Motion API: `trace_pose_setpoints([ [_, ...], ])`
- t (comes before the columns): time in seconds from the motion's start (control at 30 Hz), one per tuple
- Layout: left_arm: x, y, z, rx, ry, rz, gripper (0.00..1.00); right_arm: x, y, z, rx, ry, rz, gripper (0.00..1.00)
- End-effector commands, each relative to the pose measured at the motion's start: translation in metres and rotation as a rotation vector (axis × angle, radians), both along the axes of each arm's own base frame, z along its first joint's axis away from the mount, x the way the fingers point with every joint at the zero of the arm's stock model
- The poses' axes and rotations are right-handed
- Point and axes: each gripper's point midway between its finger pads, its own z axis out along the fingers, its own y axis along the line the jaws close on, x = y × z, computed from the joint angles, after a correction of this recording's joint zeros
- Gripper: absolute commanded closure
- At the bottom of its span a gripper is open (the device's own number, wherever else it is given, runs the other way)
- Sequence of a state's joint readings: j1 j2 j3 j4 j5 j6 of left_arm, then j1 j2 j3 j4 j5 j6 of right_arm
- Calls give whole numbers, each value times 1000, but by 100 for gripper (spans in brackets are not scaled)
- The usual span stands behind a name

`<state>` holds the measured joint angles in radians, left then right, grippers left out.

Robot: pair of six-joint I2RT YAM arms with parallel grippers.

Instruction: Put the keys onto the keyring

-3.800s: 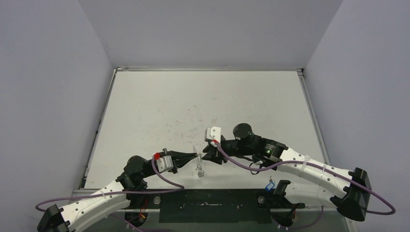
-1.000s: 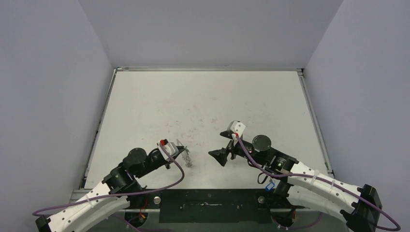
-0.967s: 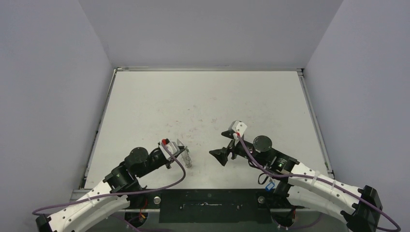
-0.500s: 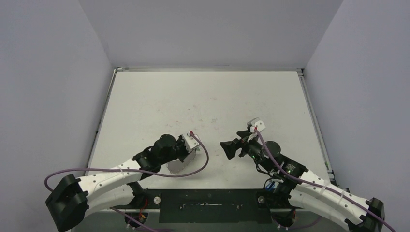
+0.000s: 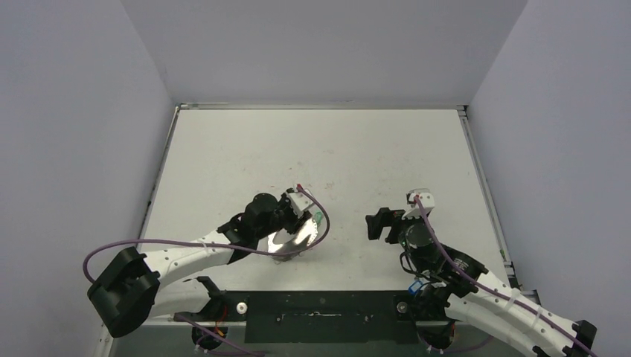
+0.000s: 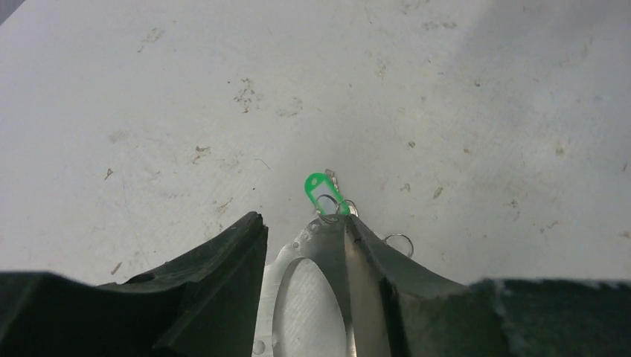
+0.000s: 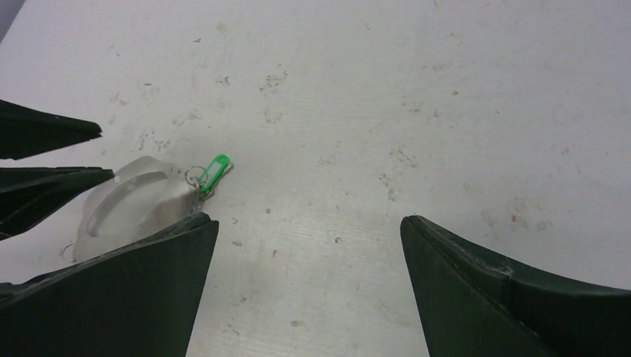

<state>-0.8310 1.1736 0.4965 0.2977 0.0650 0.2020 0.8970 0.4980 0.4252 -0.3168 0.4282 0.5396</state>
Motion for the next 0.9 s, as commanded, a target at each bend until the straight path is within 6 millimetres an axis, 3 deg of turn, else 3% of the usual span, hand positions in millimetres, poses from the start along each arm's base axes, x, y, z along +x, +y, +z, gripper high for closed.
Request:
trace_pose_setpoints([
  [0.0,23,-6,55,-198,-52,77,52,0,-25,5,11,40,-148,0],
  [0.07,25,1,58,-236,-21,116,42,-2,-30,2,-4,68,-166,0],
  [0.13,24,9,58,-257,10,139,38,-6,-34,-3,-19,101,-183,0],
  [0.53,-22,50,21,-350,254,252,38,-26,-59,-31,-81,270,-310,0],
  [0.73,-42,48,11,-411,325,216,39,-37,-70,-50,-133,362,-371,0],
  [0.87,-49,35,9,-447,323,128,39,-37,-60,-57,-189,414,-331,0],
])
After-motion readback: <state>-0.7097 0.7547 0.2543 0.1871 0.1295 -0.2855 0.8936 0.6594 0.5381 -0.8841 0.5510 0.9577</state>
